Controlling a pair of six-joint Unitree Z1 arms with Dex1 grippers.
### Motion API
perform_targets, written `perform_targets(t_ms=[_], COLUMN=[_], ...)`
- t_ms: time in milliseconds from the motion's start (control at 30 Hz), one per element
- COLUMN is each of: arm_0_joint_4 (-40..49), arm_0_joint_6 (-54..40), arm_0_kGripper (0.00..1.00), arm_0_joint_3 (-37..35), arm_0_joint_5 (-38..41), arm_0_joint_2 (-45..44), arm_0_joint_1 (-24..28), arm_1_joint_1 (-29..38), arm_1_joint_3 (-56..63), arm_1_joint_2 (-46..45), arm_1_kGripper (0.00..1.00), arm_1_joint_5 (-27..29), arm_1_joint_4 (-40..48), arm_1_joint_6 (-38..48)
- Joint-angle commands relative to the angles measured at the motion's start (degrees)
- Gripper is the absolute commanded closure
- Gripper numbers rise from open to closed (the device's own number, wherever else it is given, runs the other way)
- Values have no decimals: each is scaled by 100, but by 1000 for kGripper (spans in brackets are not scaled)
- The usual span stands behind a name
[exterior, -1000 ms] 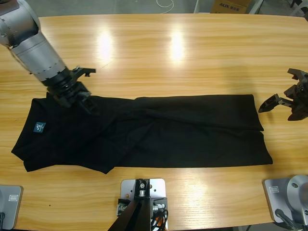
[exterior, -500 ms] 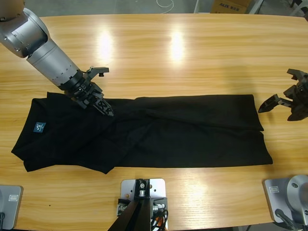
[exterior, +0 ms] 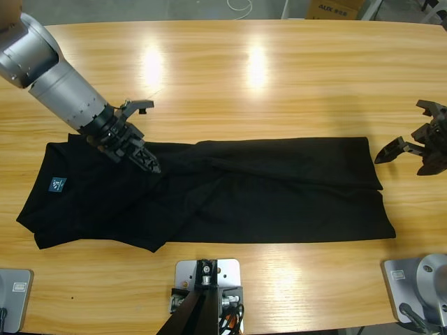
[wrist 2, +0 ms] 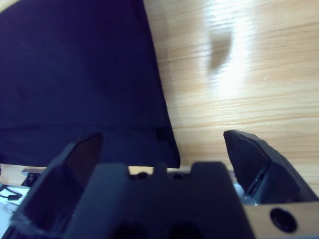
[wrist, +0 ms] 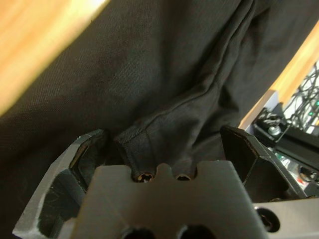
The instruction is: Fold clothes
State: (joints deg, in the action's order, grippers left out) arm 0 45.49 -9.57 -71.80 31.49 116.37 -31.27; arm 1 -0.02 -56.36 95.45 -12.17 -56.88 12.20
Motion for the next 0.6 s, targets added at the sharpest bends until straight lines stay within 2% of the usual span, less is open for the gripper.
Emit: perform_targets(t_ms=[33, 200, 367, 400, 467, 600], arm_0_joint_4=[-327, -383, -366, -366, -367, -366], arm_0_joint_6=[-40, -43, -86, -89, -94, -115], arm_0_kGripper=[133, 141, 382, 394, 542, 639], arm_0_joint_3=[360, 356, 421, 462, 516, 588], arm_0_joint_5=[97, 250, 395, 391, 380, 368], arm_0_joint_2=[63, 53, -44, -39, -28, -9], arm_0_joint_1=[-10, -26, -28, -28, -28, -28], arm_1_joint_1=[89, 96, 99, 99, 99, 99], arm_1_joint_3=[-7, -7, -10, -10, -10, -7], arm_1_joint_2=[193, 200, 211, 211, 211, 202], arm_1_kGripper=[0, 0, 0, 0, 0, 0], arm_1_joint_5=[-93, -93, -93, -93, -93, -93], arm_1_joint_4=[30, 28, 37, 37, 37, 37], arm_1_joint_6=[-69, -69, -69, -69, -69, -69])
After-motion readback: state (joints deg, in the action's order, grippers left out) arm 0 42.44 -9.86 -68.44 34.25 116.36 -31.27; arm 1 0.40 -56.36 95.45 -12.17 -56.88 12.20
